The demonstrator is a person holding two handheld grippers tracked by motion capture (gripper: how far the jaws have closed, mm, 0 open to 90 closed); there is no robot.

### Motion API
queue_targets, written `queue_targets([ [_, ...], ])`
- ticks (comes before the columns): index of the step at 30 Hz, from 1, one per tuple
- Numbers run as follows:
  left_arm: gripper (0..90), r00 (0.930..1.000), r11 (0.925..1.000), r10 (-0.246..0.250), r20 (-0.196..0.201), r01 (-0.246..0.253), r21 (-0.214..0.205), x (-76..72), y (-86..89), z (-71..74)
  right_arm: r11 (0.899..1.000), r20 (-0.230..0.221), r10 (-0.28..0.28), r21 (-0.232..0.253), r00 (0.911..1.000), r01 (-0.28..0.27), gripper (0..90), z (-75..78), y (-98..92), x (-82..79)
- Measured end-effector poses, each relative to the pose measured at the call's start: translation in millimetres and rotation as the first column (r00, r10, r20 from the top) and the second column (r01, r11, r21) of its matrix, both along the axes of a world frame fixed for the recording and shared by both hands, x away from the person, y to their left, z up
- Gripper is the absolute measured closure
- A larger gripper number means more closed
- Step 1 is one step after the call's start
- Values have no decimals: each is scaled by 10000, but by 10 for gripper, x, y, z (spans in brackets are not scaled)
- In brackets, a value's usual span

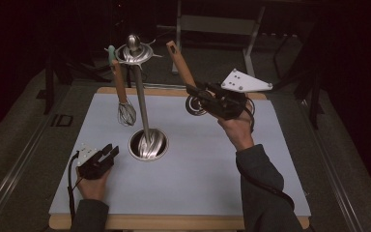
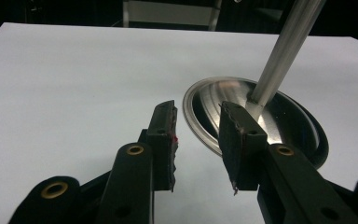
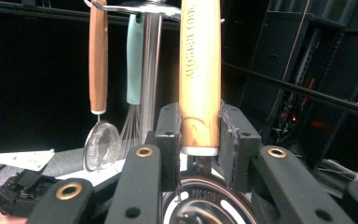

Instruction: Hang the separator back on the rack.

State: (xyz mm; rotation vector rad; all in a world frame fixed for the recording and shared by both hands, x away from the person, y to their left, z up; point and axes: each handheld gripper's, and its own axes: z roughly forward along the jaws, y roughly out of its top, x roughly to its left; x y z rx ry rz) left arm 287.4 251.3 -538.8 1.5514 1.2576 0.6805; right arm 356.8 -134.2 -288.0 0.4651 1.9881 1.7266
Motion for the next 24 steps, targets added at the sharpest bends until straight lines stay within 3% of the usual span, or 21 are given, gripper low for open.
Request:
queue_targets([
  [24, 673, 10000, 10000, 20, 5, -20, 2, -5, 0, -1, 9974, 18, 683, 237, 9977, -683, 709, -33, 113, -58],
])
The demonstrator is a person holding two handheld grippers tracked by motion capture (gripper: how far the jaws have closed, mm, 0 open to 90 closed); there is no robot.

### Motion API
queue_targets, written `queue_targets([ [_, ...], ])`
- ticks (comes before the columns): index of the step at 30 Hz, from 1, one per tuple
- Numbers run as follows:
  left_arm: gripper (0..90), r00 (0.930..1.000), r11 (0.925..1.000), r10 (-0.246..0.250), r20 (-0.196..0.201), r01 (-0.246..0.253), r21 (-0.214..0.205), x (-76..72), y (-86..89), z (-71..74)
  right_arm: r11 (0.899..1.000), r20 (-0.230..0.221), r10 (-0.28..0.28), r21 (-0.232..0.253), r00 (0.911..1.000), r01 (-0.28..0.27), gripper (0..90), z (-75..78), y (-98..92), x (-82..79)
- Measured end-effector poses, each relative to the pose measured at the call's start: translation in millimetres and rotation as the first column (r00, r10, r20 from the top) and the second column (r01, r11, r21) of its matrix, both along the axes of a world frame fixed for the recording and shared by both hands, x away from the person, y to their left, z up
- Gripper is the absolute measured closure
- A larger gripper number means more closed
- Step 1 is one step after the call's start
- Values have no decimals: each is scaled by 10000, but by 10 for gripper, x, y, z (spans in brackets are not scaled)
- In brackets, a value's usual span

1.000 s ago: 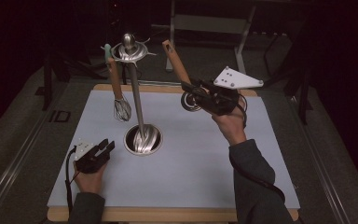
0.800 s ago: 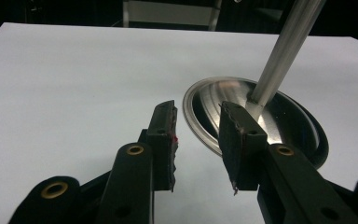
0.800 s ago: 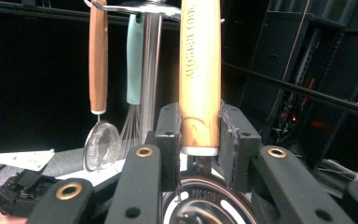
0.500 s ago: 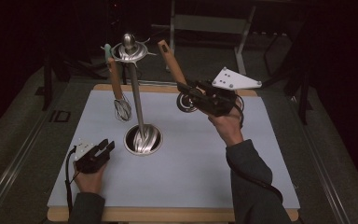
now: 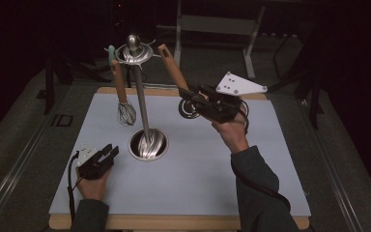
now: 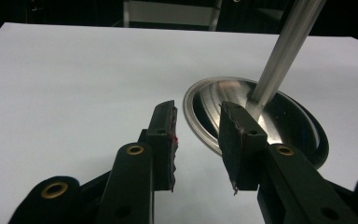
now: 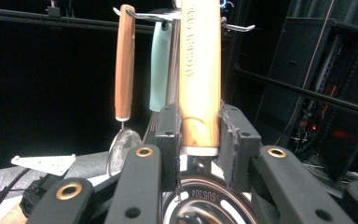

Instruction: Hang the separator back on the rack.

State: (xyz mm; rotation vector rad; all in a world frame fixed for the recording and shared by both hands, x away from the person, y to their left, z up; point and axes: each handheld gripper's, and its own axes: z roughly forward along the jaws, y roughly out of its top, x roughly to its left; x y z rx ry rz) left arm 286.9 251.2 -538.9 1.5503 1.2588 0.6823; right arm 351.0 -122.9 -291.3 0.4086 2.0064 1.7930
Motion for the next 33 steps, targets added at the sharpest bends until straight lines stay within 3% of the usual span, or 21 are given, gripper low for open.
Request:
queue_targets([
  [33, 674, 10000, 10000, 10, 8, -10, -36, -4, 3, 1, 9983, 46, 579, -111, 9983, -578, 709, -29, 90, -53],
])
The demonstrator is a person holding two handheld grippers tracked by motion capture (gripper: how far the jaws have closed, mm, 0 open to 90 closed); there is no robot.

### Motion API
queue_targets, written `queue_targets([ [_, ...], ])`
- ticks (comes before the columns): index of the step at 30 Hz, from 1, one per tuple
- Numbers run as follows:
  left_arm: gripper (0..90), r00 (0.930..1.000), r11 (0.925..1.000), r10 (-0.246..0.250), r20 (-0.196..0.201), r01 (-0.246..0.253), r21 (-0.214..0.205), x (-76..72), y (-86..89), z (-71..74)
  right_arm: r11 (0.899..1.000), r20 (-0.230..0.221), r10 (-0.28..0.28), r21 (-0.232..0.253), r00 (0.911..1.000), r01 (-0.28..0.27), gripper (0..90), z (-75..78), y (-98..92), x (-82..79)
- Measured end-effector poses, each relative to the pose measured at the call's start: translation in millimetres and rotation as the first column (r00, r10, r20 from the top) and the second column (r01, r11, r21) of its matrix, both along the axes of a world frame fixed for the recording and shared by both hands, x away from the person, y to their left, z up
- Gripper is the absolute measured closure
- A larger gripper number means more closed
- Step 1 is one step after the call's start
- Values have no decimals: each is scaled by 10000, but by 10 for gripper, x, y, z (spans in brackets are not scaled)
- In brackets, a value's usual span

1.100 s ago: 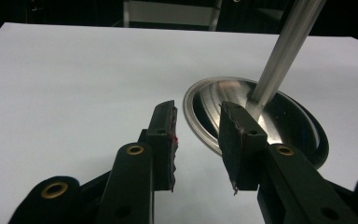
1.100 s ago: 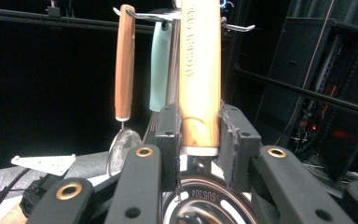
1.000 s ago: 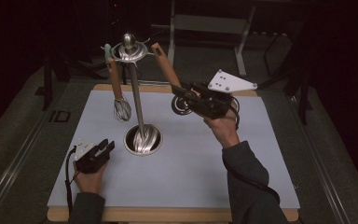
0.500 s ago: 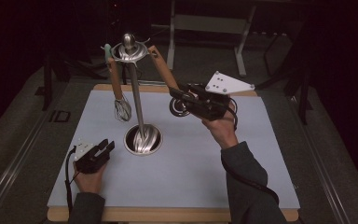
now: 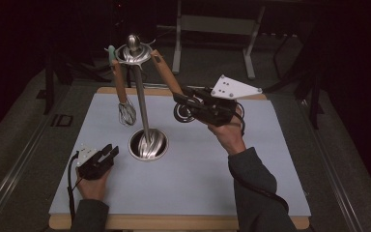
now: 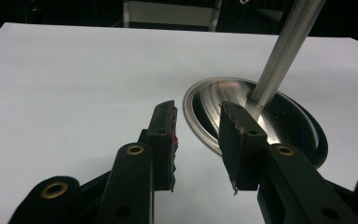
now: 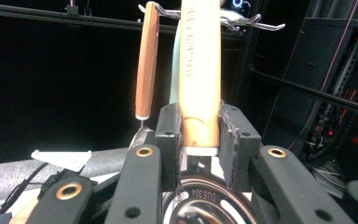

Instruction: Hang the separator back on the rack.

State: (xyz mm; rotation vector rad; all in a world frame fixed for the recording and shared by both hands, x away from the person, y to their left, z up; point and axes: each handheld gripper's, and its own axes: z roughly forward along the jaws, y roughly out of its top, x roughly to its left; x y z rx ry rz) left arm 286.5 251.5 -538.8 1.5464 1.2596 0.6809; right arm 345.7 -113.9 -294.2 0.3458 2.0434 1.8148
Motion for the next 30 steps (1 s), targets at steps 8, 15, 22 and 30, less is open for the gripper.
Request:
queue_targets([
  [8, 673, 10000, 10000, -9, 3, 9, -22, -1, 4, 1, 9999, 8, 93, -88, 10000, -93, 709, -16, 30, -1],
  [15, 673, 10000, 10000, -1, -4, 1, -57, -1, 7, 0, 9997, 19, 205, -139, 9998, -205, 709, -18, 56, -19],
  [22, 673, 10000, 10000, 7, 5, -7, -82, -1, 9, 0, 9996, 40, 236, -183, 9997, -235, 709, -28, 68, -29],
  [30, 673, 10000, 10000, 5, 1, -5, -85, 0, 10, -1, 9986, 22, 396, -345, 9992, -395, 709, -40, 77, -37],
])
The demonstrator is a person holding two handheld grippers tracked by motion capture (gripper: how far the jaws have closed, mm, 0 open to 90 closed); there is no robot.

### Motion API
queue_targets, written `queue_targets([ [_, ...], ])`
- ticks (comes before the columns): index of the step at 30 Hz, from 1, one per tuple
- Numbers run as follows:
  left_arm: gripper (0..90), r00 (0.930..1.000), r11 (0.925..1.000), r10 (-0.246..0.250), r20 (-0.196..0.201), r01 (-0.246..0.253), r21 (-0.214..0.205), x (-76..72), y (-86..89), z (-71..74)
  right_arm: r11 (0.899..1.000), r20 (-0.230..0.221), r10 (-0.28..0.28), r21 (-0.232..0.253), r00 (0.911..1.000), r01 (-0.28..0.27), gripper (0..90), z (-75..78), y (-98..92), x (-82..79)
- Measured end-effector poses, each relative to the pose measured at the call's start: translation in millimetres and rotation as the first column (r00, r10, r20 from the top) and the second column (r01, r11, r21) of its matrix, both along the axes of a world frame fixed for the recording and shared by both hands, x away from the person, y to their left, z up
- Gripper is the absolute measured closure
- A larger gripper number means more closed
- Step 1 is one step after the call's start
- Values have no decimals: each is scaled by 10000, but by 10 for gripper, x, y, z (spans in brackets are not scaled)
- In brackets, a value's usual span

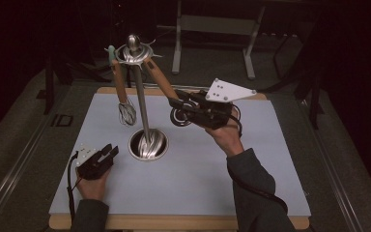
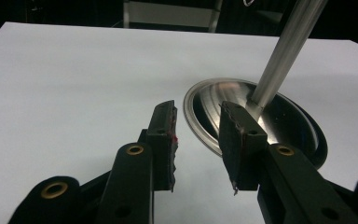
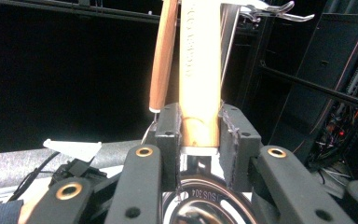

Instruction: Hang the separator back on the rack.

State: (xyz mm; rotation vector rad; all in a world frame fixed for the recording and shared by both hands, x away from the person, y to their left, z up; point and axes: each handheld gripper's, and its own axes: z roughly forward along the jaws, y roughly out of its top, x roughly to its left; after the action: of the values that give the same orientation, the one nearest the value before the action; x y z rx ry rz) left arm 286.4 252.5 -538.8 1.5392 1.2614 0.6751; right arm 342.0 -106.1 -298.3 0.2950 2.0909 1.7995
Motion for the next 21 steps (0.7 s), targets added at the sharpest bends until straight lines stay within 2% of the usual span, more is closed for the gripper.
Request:
queue_targets([
  [21, 672, 10000, 10000, 6, 14, -6, 20, -2, -3, 0, 9994, -20, 191, -276, 9998, -191, 709, -42, 45, -3],
])
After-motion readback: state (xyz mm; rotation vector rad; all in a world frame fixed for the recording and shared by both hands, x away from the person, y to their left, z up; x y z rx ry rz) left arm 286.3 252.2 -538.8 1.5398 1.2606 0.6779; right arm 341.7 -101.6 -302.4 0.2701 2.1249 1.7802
